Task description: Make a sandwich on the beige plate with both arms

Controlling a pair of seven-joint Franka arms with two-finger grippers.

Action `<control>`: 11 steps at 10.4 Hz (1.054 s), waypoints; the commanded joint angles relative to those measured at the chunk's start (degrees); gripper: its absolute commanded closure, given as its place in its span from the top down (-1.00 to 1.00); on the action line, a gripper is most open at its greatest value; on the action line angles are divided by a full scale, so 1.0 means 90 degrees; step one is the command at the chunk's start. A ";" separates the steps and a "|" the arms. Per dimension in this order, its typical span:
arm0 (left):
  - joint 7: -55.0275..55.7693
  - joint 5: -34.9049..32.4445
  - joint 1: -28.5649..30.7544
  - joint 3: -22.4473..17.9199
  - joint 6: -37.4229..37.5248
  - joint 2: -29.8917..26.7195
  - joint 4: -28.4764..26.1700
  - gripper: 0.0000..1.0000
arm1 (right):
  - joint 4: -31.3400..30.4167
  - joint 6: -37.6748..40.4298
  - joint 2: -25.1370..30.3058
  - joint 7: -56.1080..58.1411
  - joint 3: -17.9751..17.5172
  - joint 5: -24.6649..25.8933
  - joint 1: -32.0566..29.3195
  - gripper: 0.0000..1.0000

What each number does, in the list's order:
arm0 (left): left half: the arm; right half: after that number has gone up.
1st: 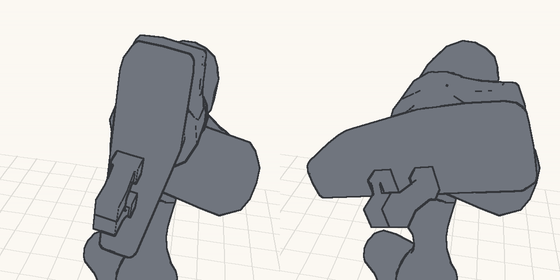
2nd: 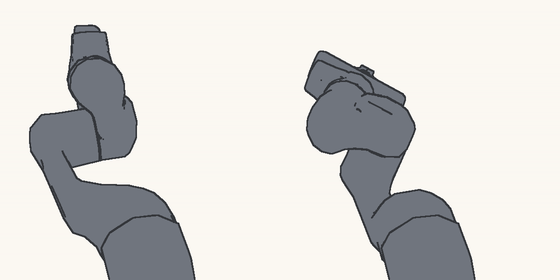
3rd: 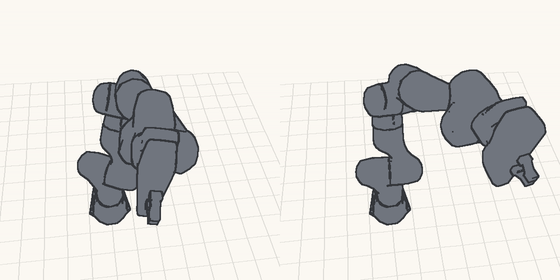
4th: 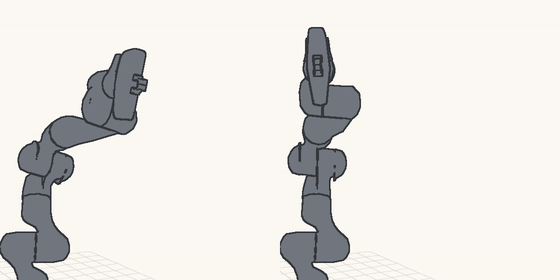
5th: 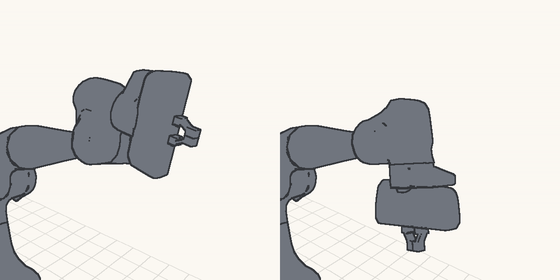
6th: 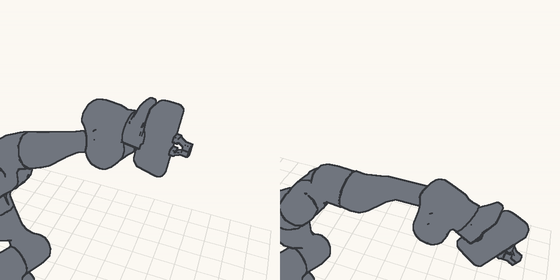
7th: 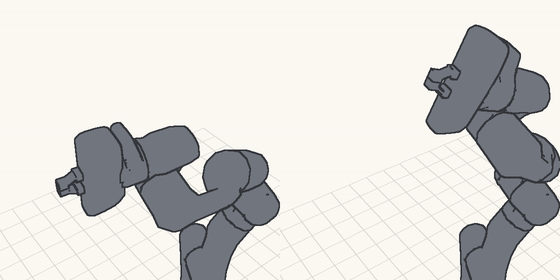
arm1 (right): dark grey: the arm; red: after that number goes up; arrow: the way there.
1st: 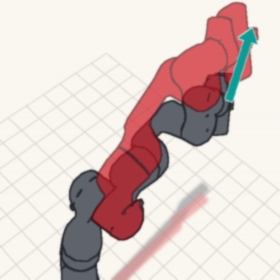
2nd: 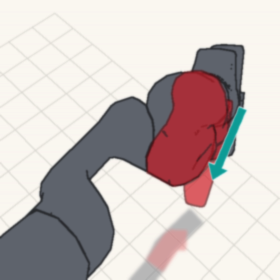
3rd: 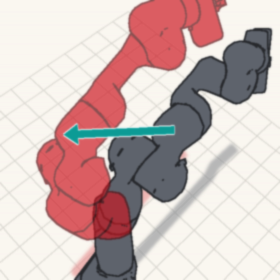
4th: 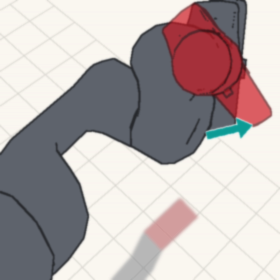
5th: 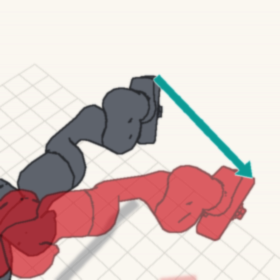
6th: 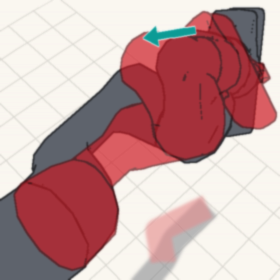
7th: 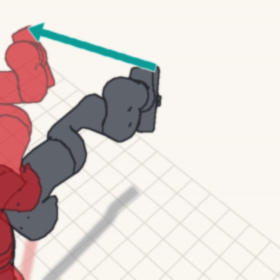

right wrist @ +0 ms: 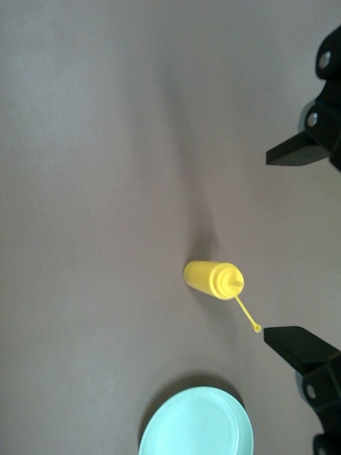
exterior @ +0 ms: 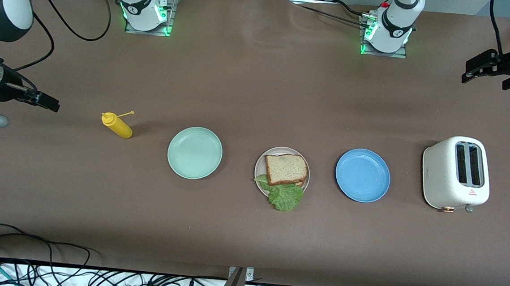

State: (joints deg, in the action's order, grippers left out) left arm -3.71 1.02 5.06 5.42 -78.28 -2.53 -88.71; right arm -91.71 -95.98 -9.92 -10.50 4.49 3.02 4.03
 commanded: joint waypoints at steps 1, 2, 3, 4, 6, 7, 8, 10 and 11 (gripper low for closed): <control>-0.0008 -0.0202 0.0023 0.0004 0.0133 0.0106 0.0237 1.00 | -0.0015 0.0020 0.0028 -0.0064 -0.0098 -0.0334 -0.0009 1.00; -0.0008 -0.0192 0.0023 0.0004 0.0133 0.0106 0.0237 1.00 | -0.0005 0.0011 0.0018 -0.0199 -0.0108 -0.0432 0.0069 1.00; -0.0008 -0.0192 0.0023 0.0004 0.0133 0.0106 0.0237 1.00 | -0.0005 -0.0018 -0.0001 -0.0626 -0.0108 -0.0491 0.0330 1.00; -0.0008 -0.0192 0.0033 -0.0006 0.0133 0.0106 0.0237 1.00 | -0.0005 -0.0077 -0.0040 -0.0862 -0.0098 -0.0492 0.0507 1.00; -0.0008 -0.0192 0.0043 -0.0016 0.0133 0.0106 0.0237 1.00 | -0.0015 -0.0116 -0.0069 -0.0972 -0.0079 -0.0434 0.0752 1.00; -0.0008 -0.0192 0.0033 -0.0016 0.0133 0.0106 0.0237 1.00 | -0.0024 -0.0097 -0.0099 -0.0924 -0.0059 -0.0443 0.0734 1.00; -0.0008 -0.0192 0.0033 -0.0016 0.0133 0.0115 0.0237 1.00 | -0.0025 -0.0068 -0.0099 -0.0972 -0.0049 -0.0404 0.0733 1.00; -0.0008 -0.0192 0.0043 -0.0016 0.0133 0.0115 0.0237 1.00 | 0.0014 -0.0067 -0.0070 -0.0904 0.0019 -0.0365 0.0704 1.00; -0.0008 -0.0192 0.0043 -0.0026 0.0133 0.0115 0.0237 1.00 | 0.0063 -0.0058 -0.0060 -0.0855 0.0096 -0.0365 0.0694 1.00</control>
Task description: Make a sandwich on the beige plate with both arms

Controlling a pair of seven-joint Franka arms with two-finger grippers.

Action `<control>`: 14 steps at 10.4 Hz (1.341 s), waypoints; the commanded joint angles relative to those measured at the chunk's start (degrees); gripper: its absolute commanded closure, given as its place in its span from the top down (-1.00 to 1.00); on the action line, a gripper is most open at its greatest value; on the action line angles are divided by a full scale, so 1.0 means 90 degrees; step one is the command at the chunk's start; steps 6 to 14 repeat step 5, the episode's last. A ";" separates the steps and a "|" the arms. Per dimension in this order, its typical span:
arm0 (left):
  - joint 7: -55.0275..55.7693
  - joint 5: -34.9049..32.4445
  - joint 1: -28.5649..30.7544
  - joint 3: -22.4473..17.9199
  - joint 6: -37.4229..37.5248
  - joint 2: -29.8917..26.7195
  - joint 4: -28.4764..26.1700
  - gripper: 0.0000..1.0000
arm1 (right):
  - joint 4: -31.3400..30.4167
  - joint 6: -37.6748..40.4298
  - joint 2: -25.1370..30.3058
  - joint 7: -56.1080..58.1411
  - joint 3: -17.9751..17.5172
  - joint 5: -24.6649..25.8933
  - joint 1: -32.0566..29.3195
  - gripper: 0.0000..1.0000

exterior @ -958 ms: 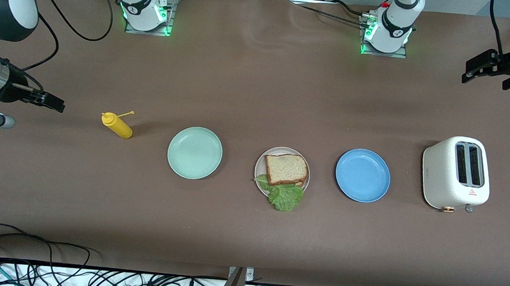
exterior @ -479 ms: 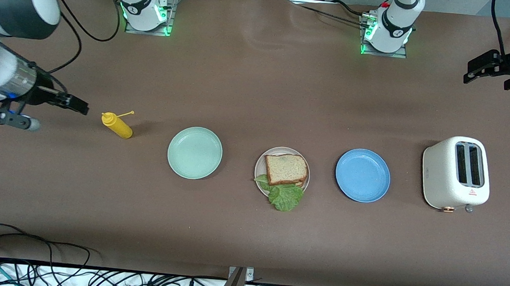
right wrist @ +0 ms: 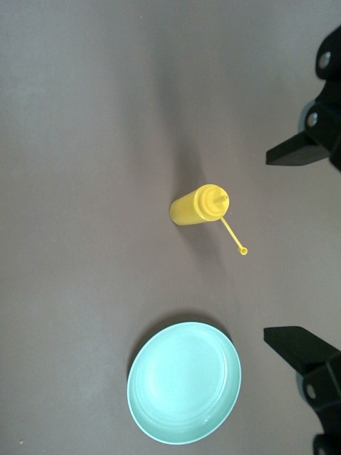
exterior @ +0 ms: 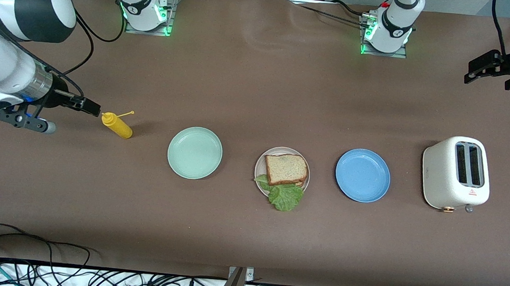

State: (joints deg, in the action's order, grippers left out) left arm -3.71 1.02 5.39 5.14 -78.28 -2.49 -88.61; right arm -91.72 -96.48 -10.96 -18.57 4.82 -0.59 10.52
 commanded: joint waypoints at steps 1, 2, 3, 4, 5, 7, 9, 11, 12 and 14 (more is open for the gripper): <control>-0.0008 -0.0192 0.0007 0.0006 0.0133 0.0111 0.0227 1.00 | 0.0180 0.0065 0.0046 0.0042 0.0090 0.0046 -0.0026 1.00; -0.0008 -0.0192 0.0007 0.0006 0.0133 0.0111 0.0227 1.00 | 0.0201 0.0105 0.0075 -0.0016 0.0080 0.0026 -0.0017 1.00; -0.0008 -0.0182 0.0007 0.0006 0.0133 0.0140 0.0227 1.00 | 0.0201 0.0115 0.0085 -0.0017 0.0090 0.0007 -0.0016 1.00; -0.0008 -0.0182 0.0007 0.0006 0.0133 0.0150 0.0227 1.00 | 0.0211 0.0134 0.0105 -0.0007 0.0090 0.0007 -0.0016 1.00; -0.0008 -0.0182 0.0007 0.0006 0.0133 0.0160 0.0227 1.00 | 0.0211 0.0144 0.0105 -0.0026 0.0099 -0.0032 -0.0016 1.00; -0.0008 -0.0182 0.0007 0.0006 0.0133 0.0160 0.0227 1.00 | 0.0211 0.0144 0.0105 -0.0026 0.0099 -0.0032 -0.0016 1.00; -0.0008 -0.0182 0.0007 0.0006 0.0133 0.0160 0.0227 1.00 | 0.0211 0.0144 0.0105 -0.0026 0.0099 -0.0032 -0.0016 1.00; -0.0008 -0.0182 0.0007 0.0006 0.0133 0.0160 0.0227 1.00 | 0.0211 0.0144 0.0105 -0.0026 0.0099 -0.0032 -0.0016 1.00; -0.0008 -0.0182 0.0007 0.0006 0.0133 0.0160 0.0227 1.00 | 0.0211 0.0144 0.0105 -0.0026 0.0099 -0.0032 -0.0016 1.00; -0.0008 -0.0182 0.0007 0.0006 0.0133 0.0160 0.0227 1.00 | 0.0211 0.0144 0.0105 -0.0026 0.0099 -0.0032 -0.0016 1.00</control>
